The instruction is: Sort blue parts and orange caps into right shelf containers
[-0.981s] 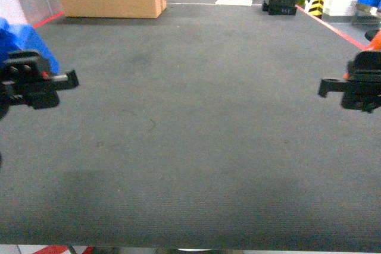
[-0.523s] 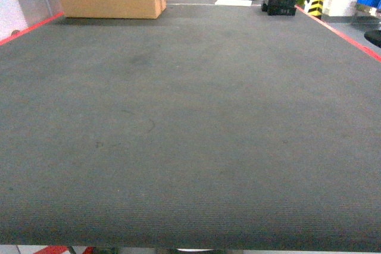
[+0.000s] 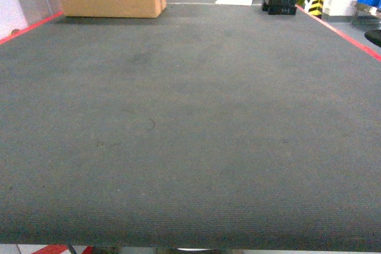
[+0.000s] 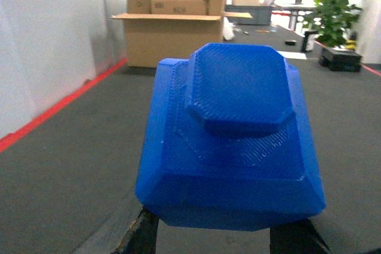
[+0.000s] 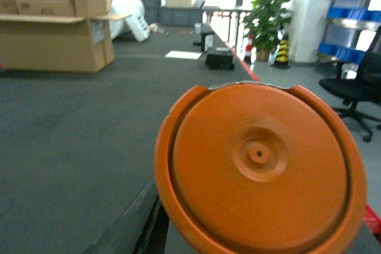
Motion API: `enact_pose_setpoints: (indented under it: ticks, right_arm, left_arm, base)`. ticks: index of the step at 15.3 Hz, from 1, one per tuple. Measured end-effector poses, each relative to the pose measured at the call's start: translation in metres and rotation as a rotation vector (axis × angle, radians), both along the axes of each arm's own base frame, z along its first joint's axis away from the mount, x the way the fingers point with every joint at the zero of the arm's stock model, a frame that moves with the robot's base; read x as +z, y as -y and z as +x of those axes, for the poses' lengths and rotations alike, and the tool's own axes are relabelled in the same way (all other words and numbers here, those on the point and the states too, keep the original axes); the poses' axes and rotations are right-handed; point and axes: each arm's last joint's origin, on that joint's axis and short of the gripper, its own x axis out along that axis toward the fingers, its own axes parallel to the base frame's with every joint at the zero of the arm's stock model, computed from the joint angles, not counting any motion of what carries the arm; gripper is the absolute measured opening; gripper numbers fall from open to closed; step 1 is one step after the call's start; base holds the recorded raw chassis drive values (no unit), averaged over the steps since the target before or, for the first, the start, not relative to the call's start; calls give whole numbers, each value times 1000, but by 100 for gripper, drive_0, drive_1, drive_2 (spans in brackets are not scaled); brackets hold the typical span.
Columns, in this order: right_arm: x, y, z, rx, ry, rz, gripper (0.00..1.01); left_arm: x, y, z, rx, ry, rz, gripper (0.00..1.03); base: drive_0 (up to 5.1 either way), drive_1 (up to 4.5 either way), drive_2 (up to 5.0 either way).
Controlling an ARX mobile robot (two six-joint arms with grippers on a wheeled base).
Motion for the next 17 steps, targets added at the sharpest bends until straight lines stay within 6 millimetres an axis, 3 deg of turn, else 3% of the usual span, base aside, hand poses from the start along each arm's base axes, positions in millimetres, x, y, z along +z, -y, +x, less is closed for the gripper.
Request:
enact_pose_setpoints:
  ticks: [4, 10, 17]
  right_arm:
    - [-32, 11, -13, 75, -118, -11, 44]
    - [-51, 27, -29, 77, -106, -1, 44]
    - [-61, 27, -40, 77, -84, -1, 44]
  left_arm:
    - [-26, -21, -19, -105, -120, -6, 42]
    - [-42, -46, -38, -111, -110, -16, 42]
    - [-49, -47, -51, -108, -86, -18, 42]
  base:
    - [0, 0, 0]
    - [0, 0, 0]
    - [0, 0, 0]
